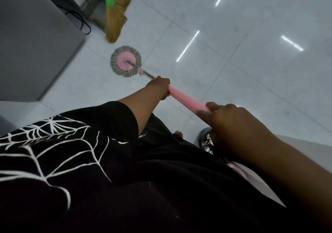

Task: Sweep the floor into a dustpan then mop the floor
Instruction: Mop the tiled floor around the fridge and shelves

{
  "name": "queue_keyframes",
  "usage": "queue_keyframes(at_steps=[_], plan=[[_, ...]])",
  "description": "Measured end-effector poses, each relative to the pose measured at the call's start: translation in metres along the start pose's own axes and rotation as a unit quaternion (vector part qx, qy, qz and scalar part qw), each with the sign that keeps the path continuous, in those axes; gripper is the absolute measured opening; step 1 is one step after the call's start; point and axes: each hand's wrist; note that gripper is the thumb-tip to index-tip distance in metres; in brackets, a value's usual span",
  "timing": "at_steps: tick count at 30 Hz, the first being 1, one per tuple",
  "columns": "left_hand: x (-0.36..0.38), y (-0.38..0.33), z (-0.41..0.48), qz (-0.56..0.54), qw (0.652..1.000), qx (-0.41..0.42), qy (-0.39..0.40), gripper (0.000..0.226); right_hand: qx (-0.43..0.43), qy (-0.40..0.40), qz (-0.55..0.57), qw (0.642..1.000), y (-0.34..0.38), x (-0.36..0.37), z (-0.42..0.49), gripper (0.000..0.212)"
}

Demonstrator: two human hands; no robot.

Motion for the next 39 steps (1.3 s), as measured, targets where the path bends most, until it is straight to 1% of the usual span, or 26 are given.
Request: queue_keyframes(at_steps=[5,11,16,21,25,31,39], plan=[[0.008,-0.054,-0.011,0.017,0.999,0.048,-0.004,0.037,0.049,-0.002,0.034,0.998,-0.019,0.008,-0.046,0.054],[-0.007,-0.067,0.001,0.052,0.995,0.087,-0.01,0.029,0.087,-0.018,0.047,0.995,-0.027,0.004,-0.046,0.055],[-0.029,-0.053,0.027,0.078,0.993,0.078,-0.033,0.034,0.107,-0.03,0.057,0.992,-0.024,-0.011,-0.015,0.055],[-0.08,-0.027,0.069,0.1,0.99,0.089,-0.044,0.037,0.129,-0.016,0.059,0.99,-0.026,-0.046,0.041,0.052],[-0.115,-0.002,0.101,0.094,0.989,0.097,-0.059,0.037,0.134,-0.013,0.068,0.989,-0.02,-0.071,0.085,0.049],[-0.163,0.029,0.147,0.08,0.987,0.115,-0.076,0.038,0.179,-0.051,0.087,0.979,-0.016,-0.102,0.148,0.044],[-0.183,0.051,0.172,0.1,0.983,0.124,-0.086,0.037,0.199,-0.07,0.103,0.972,-0.009,-0.108,0.185,0.04]])
Point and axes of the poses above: each hand's wrist, its own z-axis towards the middle knuckle, its own x-axis out of the palm, y = z × x, and after that the axes turned 3 degrees about z, right-handed
